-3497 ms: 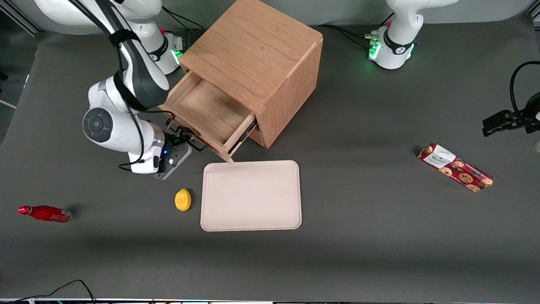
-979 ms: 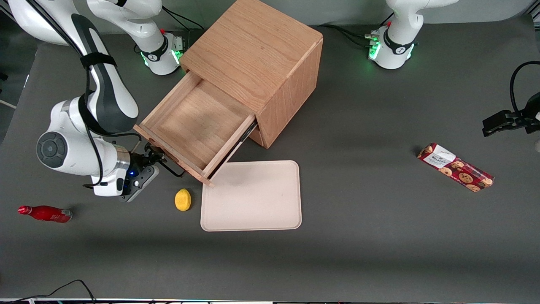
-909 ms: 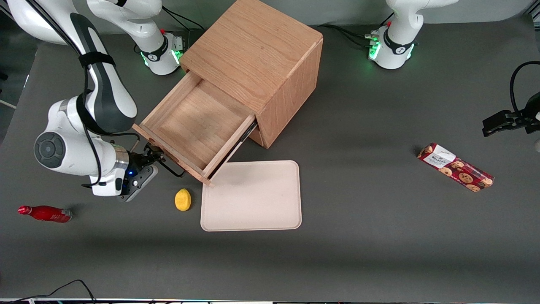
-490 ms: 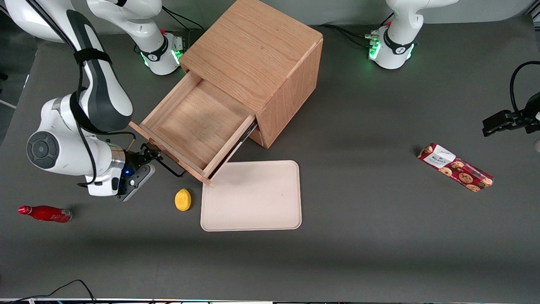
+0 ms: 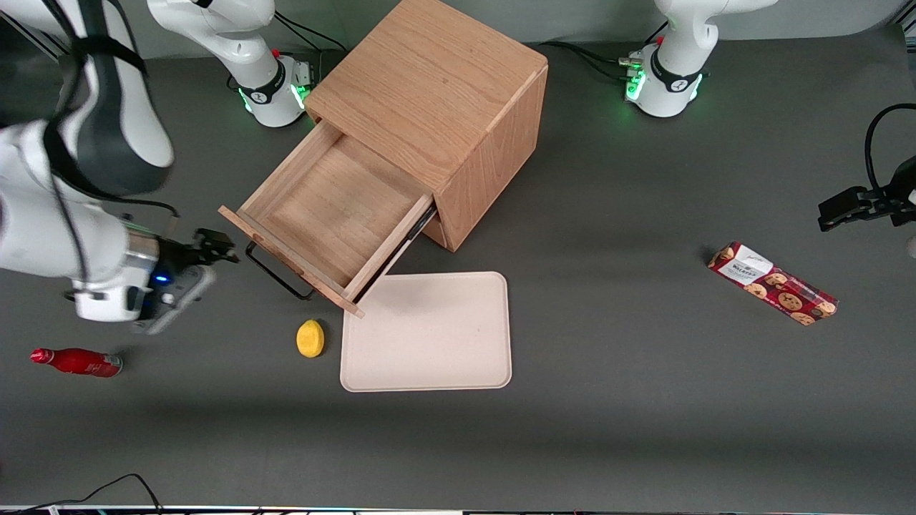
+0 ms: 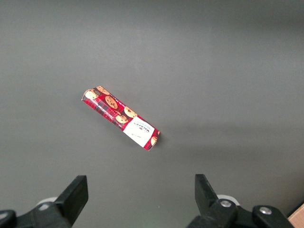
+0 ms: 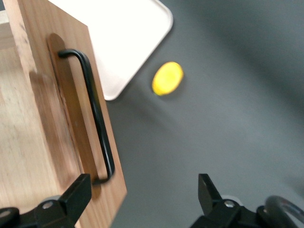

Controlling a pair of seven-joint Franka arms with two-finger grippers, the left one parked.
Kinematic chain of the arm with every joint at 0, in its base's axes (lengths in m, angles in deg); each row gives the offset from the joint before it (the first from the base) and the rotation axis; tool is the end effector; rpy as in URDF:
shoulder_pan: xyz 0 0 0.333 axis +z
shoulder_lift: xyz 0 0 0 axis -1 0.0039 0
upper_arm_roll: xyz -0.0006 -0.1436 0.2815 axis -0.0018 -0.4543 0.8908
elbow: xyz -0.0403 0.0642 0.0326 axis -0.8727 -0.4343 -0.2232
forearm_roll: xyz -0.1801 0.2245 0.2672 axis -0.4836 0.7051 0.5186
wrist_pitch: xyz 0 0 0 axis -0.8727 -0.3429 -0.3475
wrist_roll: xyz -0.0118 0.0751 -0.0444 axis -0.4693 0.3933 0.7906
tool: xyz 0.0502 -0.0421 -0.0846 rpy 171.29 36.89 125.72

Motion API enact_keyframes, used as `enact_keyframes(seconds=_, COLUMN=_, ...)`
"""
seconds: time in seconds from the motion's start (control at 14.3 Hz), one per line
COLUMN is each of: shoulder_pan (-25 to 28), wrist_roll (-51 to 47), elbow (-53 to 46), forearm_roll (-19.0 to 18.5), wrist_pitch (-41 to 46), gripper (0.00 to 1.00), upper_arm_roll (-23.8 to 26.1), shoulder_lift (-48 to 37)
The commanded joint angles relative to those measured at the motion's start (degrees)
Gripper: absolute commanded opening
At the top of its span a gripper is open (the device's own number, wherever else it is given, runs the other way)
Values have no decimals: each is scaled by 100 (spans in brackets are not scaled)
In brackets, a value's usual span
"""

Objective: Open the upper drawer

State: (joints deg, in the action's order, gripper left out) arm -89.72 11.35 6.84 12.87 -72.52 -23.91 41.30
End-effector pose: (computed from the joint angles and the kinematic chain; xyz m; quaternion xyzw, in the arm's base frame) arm 0.6227 0.0619 0.4981 -0.9392 -0.3356 0.0428 0.0591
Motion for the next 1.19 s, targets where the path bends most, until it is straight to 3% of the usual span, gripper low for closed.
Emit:
enact_keyframes(seconds=0.0, shoulder_pan=248, wrist_roll=-494, elbow=56, forearm_roll=2, wrist_pitch=219, gripper=100, upper_arm_roll=-602, shoulder_lift=-478)
enact_keyframes(seconds=0.42, shoulder_pan=565, wrist_roll=-3676, elbow=197, forearm_roll=-95, wrist_pitch=439, gripper=100, upper_arm_roll=-1289, shoulder_lift=-1269)
enact_keyframes(seconds=0.56, shoulder_pan=671, wrist_roll=-3820, elbow=223, forearm_roll=-182, wrist_pitch=605, gripper=100, upper_arm_roll=-1517, shoulder_lift=-1489)
enact_keyframes(seconds=0.77, shoulder_pan=750, wrist_roll=-4005, elbow=223, forearm_roll=-629, wrist_pitch=939, gripper=100, upper_arm_roll=-1588, shoulder_lift=-1806)
enact_keyframes(seconds=1.12, shoulder_pan=733, wrist_roll=-4031, elbow=337, forearm_roll=-648, wrist_pitch=958, gripper=100, upper_arm_roll=-1588, shoulder_lift=-1807)
